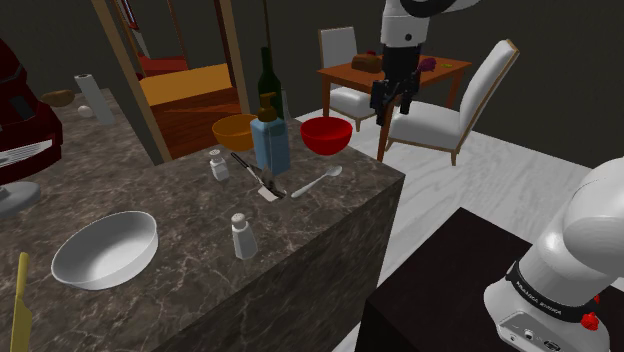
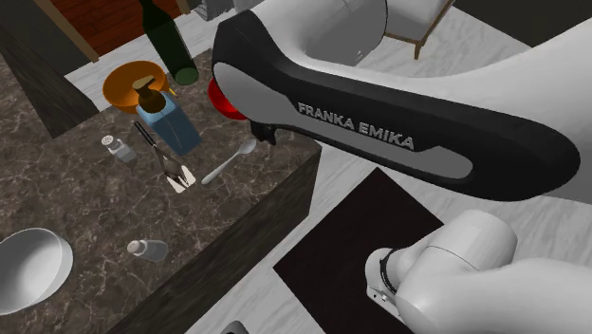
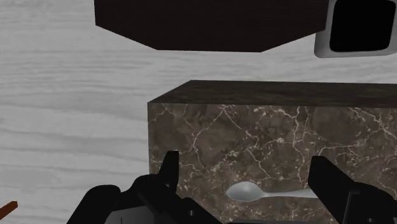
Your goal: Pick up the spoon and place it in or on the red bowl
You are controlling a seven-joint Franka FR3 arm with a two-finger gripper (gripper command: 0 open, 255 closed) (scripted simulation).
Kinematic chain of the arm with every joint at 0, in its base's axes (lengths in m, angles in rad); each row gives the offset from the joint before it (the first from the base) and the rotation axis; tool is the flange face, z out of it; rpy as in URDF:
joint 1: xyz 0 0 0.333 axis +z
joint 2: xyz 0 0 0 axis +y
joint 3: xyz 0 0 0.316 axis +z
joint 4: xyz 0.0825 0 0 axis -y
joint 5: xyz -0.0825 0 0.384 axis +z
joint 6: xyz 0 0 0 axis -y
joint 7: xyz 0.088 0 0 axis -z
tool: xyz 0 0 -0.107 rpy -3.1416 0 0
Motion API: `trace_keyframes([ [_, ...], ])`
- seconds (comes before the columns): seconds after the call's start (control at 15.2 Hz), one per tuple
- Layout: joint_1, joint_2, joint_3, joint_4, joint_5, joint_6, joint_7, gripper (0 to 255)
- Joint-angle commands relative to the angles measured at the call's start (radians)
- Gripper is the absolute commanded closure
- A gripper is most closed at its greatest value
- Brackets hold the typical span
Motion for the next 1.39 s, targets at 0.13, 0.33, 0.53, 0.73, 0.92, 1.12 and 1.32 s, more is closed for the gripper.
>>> trace_keyframes([
  [0.13, 0.002, 0.135, 0.008, 0.021, 0.01, 0.092, 0.013, 0],
  [0.33, 0.004, 0.246, 0.014, 0.057, 0.016, 0.15, 0.024, 0],
  [0.53, 0.007, 0.359, 0.019, 0.104, 0.021, 0.2, 0.035, 0],
  [0.73, 0.01, 0.474, 0.024, 0.161, 0.024, 0.241, 0.045, 0],
  [0.92, 0.015, 0.591, 0.027, 0.229, 0.027, 0.273, 0.054, 0],
  [1.12, 0.017, 0.635, 0.028, 0.246, 0.027, 0.295, 0.057, 0],
  [1.32, 0.018, 0.651, 0.028, 0.224, 0.027, 0.333, 0.058, 0],
])
